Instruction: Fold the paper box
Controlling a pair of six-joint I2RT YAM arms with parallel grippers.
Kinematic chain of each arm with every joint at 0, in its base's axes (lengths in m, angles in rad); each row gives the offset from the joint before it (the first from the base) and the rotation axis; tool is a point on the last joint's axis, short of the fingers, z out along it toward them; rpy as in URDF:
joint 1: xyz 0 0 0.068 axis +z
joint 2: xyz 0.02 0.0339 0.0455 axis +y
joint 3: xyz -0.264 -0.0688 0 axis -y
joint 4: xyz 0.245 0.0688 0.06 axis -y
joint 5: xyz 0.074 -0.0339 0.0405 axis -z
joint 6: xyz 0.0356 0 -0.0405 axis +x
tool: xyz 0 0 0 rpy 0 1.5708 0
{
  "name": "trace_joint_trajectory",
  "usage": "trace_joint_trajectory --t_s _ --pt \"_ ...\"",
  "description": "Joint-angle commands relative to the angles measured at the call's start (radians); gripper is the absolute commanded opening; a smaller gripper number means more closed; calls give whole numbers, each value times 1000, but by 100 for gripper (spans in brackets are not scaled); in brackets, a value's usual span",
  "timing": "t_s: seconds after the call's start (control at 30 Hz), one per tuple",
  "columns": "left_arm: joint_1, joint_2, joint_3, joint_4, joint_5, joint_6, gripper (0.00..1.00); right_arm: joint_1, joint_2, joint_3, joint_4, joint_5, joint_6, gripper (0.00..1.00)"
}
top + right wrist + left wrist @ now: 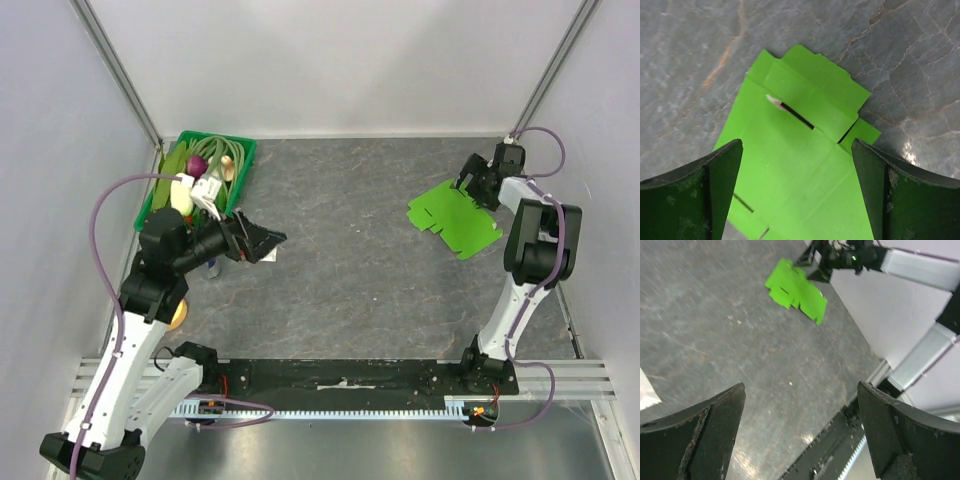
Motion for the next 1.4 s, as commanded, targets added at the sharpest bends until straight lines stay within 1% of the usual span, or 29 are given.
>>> trace_joint_trajectory --t_s 0.0,0.07,0.13,0.17,0.23,0.27,0.43,0.53,0.57,0.6,0.63,0.67,0.7,0.73,0.77,0.8,0.83,0.87,0.9,0.93,0.97,1.03,1.07,1.17,1.27,1.33,1.37 --pt "-34 -68 -94 82 79 -129 99 -17 68 83 65 1 -81 98" --pt "-69 -88 -168 108 76 -175 98 -18 100 115 39 9 -121 98" --pt "-106 -103 -232 123 56 -192 98 -18 111 103 18 15 -132 98" --pt "-153 -107 -250 133 9 -204 98 -18 103 59 24 15 -132 98" --pt "-195 -97 -287 151 -27 -212 98 -17 71 9 61 3 -115 98" --pt "-230 -79 -298 166 -53 -219 98 -17 60 -42 74 -14 -107 98" --pt "-309 30 -330 266 -142 -238 97 11 -15 -179 120 -106 -12 98" --pt "-336 143 -347 334 -183 -274 95 46 -95 -295 162 -163 84 98" --pt "-341 174 -350 346 -209 -316 95 57 -119 -367 180 -187 142 98" --pt "-342 245 -361 364 -215 -336 94 68 -176 -407 217 -192 181 98" --pt "-346 280 -370 439 -215 -354 94 92 -205 -448 246 -192 215 98" --pt "-350 313 -381 481 -218 -403 94 104 -263 -531 271 -198 248 98" --pt "-355 393 -401 520 -219 -434 94 115 -288 -568 315 -212 317 98" --pt "-359 430 -413 633 -215 -463 94 140 -311 -603 329 -212 350 98" --pt "-375 479 -424 686 -217 -518 93 153 -351 -672 349 -218 391 98" --pt "-384 525 -439 735 -219 -544 93 169 -371 -705 402 -226 455 98" --pt "-395 623 -439 831 -219 -583 93 202 -391 -763 423 -218 497 98" --pt "-416 666 -435 864 -215 -594 92 204 -424 -789 446 -213 526 98" --pt "-430 706 -421 899 -220 -606 92 241 -437 -808 481 -210 581 98" --pt "-444 779 -419 926 -244 -645 92 267 -446 -840 498 -207 600 98" --pt "-468 809 -418 996 -257 -669 92 276 -458 -849 506 -207 615 98" --pt "-490 887 -427 1071 -304 -722 92 292 -475 -893 521 -197 666 98" --pt "-514 909 -433 1140 -324 -735 92 290 -492 -909 532 -195 684 98" --pt "-553 982 -453 1255 -393 -770 91 299 -506 -944 568 -203 713 98" --pt "-574 1013 -462 1263 -481 -788 89 315 -523 -973 600 -212 752 98" --pt "-591 1007 -488 1272 -552 -816 88 318 -529 -986 613 -215 760 98" --pt "-596 1002 -502 1274 -556 -816 88 318 -529 -983 602 -218 753 98"
